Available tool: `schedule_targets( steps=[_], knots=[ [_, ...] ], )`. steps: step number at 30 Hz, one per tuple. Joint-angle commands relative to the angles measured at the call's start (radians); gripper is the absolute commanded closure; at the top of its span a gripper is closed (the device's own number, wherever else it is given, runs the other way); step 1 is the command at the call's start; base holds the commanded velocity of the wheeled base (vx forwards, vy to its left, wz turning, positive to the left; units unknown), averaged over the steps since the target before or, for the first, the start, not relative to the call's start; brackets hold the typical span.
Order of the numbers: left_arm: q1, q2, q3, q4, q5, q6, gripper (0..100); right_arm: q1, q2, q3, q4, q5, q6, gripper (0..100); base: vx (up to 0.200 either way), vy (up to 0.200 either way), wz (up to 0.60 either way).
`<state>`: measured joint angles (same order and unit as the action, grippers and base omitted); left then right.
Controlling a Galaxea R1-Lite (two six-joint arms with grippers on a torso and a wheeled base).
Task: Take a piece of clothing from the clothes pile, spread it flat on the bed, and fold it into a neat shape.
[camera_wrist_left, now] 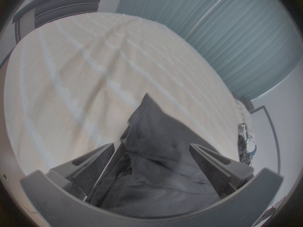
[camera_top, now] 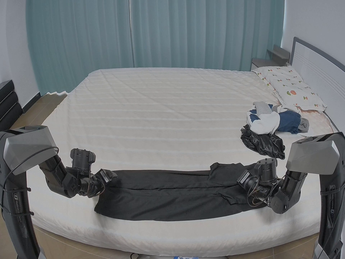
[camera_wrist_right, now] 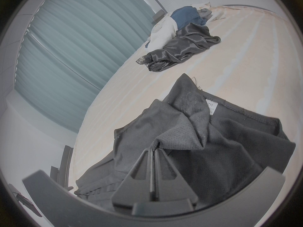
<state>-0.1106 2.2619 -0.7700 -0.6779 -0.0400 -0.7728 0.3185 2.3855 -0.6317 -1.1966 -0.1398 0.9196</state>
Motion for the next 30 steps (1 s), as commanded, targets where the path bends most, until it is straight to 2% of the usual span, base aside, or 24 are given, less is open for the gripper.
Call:
schedule_targets(
  steps=[1,18,19,24,30],
  knots=[
    [-0.017,-0.004,-0.023,0.047,0.006,0.0,0,0.001,0.001,-0.006,-0.009,-0.009,-0.001,100,0.0,0.0,0.0],
    [0.009,0.034,-0.077,0.041,0.042,0.001,0,-0.003,0.007,-0.003,-0.066,-0.009,-0.001,100,0.0,0.0,0.0],
    [0.011,0.034,-0.077,0.041,0.042,0.001,100,-0.003,0.006,-0.003,-0.066,-0.009,-0.001,100,0.0,0.0,0.0],
    [0.011,0.028,-0.075,0.046,0.046,0.001,100,-0.003,0.001,-0.003,-0.066,-0.009,-0.001,100,0.0,0.0,0.0],
    [0.005,0.027,-0.075,0.044,0.12,0.003,100,-0.004,0.001,-0.008,-0.075,-0.009,-0.002,100,0.0,0.0,0.0]
  ],
)
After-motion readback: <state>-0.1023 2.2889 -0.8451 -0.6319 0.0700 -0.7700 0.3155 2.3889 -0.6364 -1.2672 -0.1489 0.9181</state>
